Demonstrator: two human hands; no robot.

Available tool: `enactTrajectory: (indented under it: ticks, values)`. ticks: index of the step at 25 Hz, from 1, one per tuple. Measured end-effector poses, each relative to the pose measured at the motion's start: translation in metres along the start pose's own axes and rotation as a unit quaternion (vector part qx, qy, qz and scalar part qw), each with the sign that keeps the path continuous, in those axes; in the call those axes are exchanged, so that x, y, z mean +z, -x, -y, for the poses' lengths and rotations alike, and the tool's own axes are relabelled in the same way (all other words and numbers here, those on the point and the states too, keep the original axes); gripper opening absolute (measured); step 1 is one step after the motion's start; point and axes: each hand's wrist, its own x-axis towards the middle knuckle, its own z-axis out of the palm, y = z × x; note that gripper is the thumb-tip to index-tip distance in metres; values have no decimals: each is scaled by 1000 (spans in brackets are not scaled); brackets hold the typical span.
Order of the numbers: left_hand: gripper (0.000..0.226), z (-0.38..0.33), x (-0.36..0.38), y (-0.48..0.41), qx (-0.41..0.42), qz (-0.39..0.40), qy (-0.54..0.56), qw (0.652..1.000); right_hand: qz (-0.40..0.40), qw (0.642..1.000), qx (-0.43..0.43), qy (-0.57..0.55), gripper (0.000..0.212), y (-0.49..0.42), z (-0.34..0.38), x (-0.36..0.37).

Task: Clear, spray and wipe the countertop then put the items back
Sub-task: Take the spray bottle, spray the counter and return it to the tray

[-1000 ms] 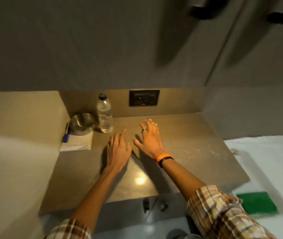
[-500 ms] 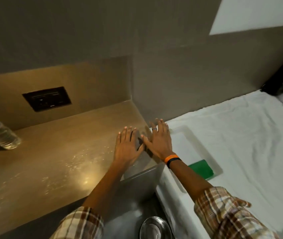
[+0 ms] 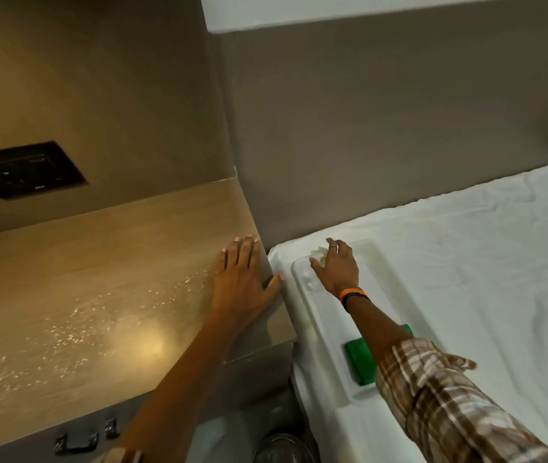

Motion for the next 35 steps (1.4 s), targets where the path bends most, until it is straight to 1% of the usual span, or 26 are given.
enactTrajectory:
  ticks: [2, 4, 7, 10, 12, 14, 16, 19, 20, 21, 22, 24, 25, 26, 27, 29, 31, 33, 35]
  values:
    - [83, 1, 4, -1, 1, -12, -10, 1000, 27, 999, 13, -13, 68, -12, -5, 16]
    - [83, 0, 6, -1, -1, -15, -16, 1000, 27, 999, 14, -27, 56, -22, -4, 29]
    - [83, 1, 7, -1, 1, -10, -17, 1000, -30, 996, 33, -76, 35, -29, -2, 41]
    - [83, 2, 6, -1, -2, 1, -15, 1000, -64, 989, 48, -124, 29, -23, 0, 36]
    - [83, 1, 4, -1, -6, 12, -15, 1000, -90, 987, 38, -130, 25, -11, 7, 19]
    - [83, -1, -2, 0, -8, 24, -18, 1000, -112, 987, 18, -111, 25, 9, 21, -11]
    - [83, -2, -10, 2, -2, 37, -18, 999, -149, 985, -23, -78, 25, 31, 38, -50]
    - [80, 6, -33, 20, 0, 30, -7, 1000, -228, 967, -103, -37, 28, 75, 76, -116]
    - [79, 11, -40, 30, -2, 18, -8, 1000, -254, 958, -122, -60, 33, 92, 89, -132]
    - [78, 19, -46, 40, -5, 5, -10, 1000, -279, 944, -125, -123, 37, 110, 103, -146]
    - [79, 30, -52, 52, -11, -1, -10, 1000, -289, 925, -109, -221, 38, 128, 120, -155]
    - [81, 57, -62, 76, -21, -8, -15, 1000, -260, 860, -74, -433, 36, 161, 153, -157]
    - [82, 71, -65, 87, -26, -18, -15, 999, -229, 838, -80, -489, 35, 176, 168, -151]
    - [82, 94, -70, 104, -41, -25, -17, 999, -185, 835, -99, -509, 33, 190, 188, -136]
    - [83, 115, -75, 119, -55, -28, -16, 998, -142, 843, -117, -505, 29, 203, 203, -120]
    - [83, 161, -85, 151, -88, -34, -12, 995, -67, 873, -157, -457, 26, 225, 235, -83]
    - [83, 222, -95, 192, -132, -37, -7, 991, -27, 899, -183, -397, 27, 248, 274, -42]
    - [82, 282, -103, 230, -187, -37, -8, 982, -35, 925, -187, -330, 35, 259, 304, -11]
    - [78, 347, -111, 273, -243, -49, -14, 969, -77, 948, -183, -249, 46, 263, 333, 15]
